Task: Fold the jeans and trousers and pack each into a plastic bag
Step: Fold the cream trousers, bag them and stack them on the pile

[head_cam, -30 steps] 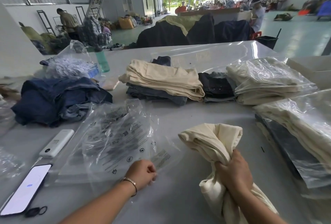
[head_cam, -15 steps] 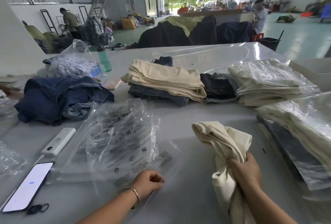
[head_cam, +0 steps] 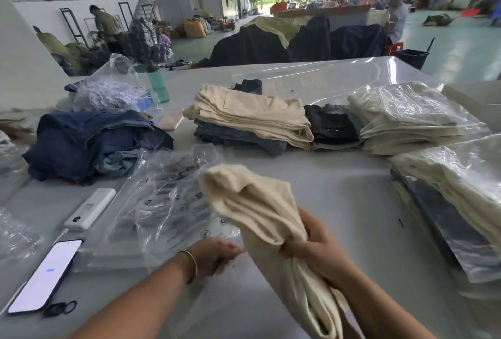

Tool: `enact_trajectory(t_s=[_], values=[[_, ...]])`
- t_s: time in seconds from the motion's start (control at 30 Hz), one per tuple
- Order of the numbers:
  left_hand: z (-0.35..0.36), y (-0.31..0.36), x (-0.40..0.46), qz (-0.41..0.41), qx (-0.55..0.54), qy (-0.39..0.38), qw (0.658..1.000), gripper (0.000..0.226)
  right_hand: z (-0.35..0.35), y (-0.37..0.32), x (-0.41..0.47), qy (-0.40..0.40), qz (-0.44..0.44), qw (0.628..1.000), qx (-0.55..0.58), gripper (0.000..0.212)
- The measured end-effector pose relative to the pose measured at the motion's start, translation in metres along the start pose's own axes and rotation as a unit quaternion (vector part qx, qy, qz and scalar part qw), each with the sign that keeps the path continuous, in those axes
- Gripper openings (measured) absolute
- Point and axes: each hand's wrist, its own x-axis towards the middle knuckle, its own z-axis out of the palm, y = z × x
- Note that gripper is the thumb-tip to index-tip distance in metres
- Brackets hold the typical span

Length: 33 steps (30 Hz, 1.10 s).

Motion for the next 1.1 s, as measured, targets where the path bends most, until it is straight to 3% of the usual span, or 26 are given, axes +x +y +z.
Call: enact_trajectory(t_s=[0.03,0.1,0.17,0.23,0.33,0.43,0.53,0.7,0.8,0.87,0.97,1.1], values=[[-0.009,0.004,-0.004,0.016,-0.054,0.031,0.998,0.014,0.005,0.006,-0.001,-0.033,0.001,0.999,-0.031,0.058],[-0.027,0.011,-0.008,0.027,-0.050,0.105,0.993,0.006,0.011,0.018,-0.004,-0.081,0.017,0.992,-0.090,0.057],[-0.039,0.017,-0.009,-0.009,-0.076,0.139,0.987,0.016,0.012,0.022,-0.007,-0.101,0.029,0.982,-0.159,0.058],[-0.044,0.023,-0.008,-0.033,-0.101,0.131,0.986,0.024,0.007,0.021,-0.008,-0.110,0.026,0.972,-0.208,0.061],[-0.039,0.041,-0.013,-0.011,-0.148,0.075,0.986,0.010,0.007,0.015,-0.011,-0.133,0.007,0.936,-0.327,0.069],[-0.026,0.057,-0.017,0.057,-0.073,0.118,0.989,0.011,0.015,0.017,-0.013,-0.133,-0.072,0.869,-0.471,0.076],[-0.004,0.071,-0.022,0.121,0.060,0.106,0.985,0.015,0.023,0.021,-0.011,-0.128,-0.121,0.842,-0.510,0.076],[0.011,0.075,-0.032,0.292,0.236,0.084,0.923,0.009,0.013,0.024,-0.007,-0.021,-0.016,0.878,-0.479,0.067],[0.010,0.063,-0.031,0.354,0.382,0.185,0.833,0.013,-0.002,0.026,-0.005,0.071,0.079,0.904,-0.415,0.049],[0.008,0.056,-0.027,0.336,0.460,0.268,0.777,0.014,-0.009,0.026,-0.004,0.124,0.106,0.923,-0.349,0.029],[0.011,0.056,-0.027,0.291,0.479,0.296,0.773,0.008,-0.011,0.023,0.001,0.181,0.130,0.936,-0.271,0.020],[0.045,0.075,-0.042,0.394,0.418,0.211,0.791,0.015,-0.005,0.017,0.005,0.199,0.135,0.928,-0.285,0.025]])
